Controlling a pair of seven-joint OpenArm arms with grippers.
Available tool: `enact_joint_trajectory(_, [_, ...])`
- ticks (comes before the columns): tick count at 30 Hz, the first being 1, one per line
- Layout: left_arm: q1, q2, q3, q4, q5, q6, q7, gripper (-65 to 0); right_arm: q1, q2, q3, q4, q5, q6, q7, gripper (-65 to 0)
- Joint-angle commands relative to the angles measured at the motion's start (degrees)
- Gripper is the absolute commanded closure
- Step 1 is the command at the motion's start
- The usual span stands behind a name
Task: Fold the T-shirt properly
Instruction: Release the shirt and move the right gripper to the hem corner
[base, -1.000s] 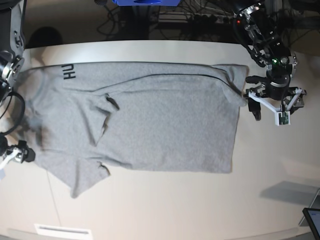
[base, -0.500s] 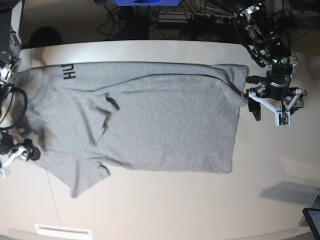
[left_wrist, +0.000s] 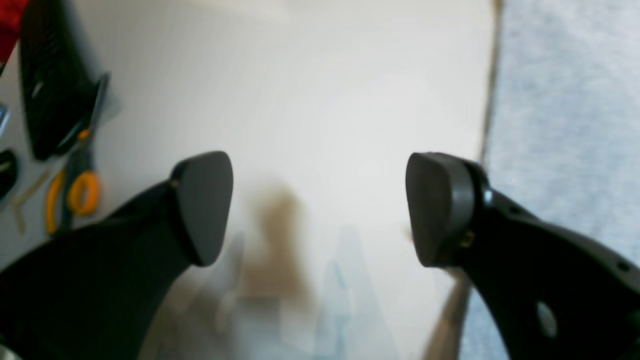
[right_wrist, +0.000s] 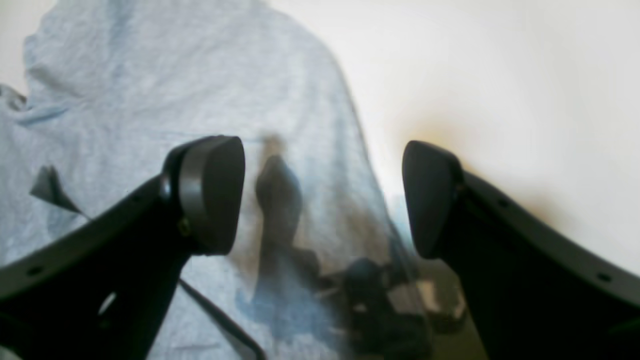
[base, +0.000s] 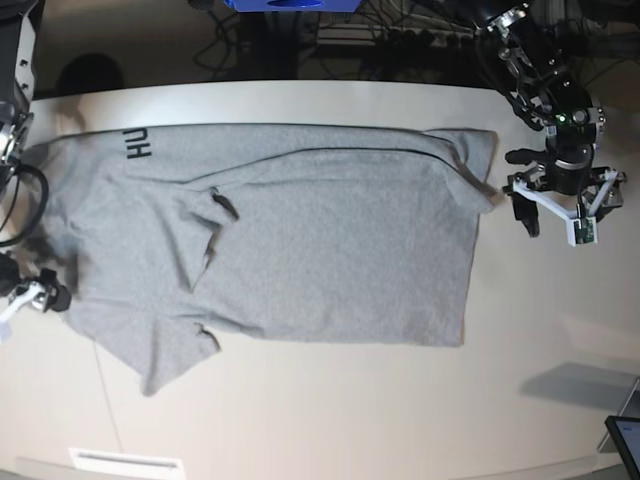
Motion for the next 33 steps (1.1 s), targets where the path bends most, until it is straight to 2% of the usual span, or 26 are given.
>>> enact_joint_trajectory(1, [-0.5, -0.6, -0.3, 0.9, -0.2, 0.4, -1.2, -53.1, 1.6, 1.5, 0.1, -0.4, 0.9, 0.4, 1.9, -47.3])
enact_joint_trajectory(8, [-0.5, -0.6, 0.1, 0.9, -0.2, 0.4, -1.2, -53.1, 1.6, 1.3, 0.2, -1.9, 0.9, 0.4, 2.2, -47.3])
enact_joint_trajectory(15, [-0.5, -0.6, -0.1, 0.9, 0.1, 0.4, -1.2, -53.1, 1.5, -0.4, 0.2, -1.8, 0.9, 0.4, 0.1, -47.0])
enact_joint_trajectory(24, [-1.0, -0.6, -0.1, 0.8, 0.1, 0.4, -1.2, -53.1, 1.4, -1.8, 0.1, -1.8, 0.9, 0.4, 0.0, -45.4])
enact_joint_trajectory(26, [-1.2, -0.6, -0.1, 0.8, 0.1, 0.4, -1.1, -53.1, 1.4, -1.8, 0.1, -1.9, 0.9, 0.4, 0.0, -38.2])
enact_joint_trajectory(30, [-1.2, -0.6, 0.1, 0.4, 0.1, 0.4, -1.2, -53.1, 1.4, -1.8, 0.1, -1.9, 0.9, 0.4, 0.0, -18.3])
enact_joint_trajectory(33, [-1.3, -0.6, 0.2, 0.4, 0.0, 0.4, -1.2, -53.1, 1.4, -1.8, 0.1, -1.9, 0.9, 0.4, 0.0, -9.1])
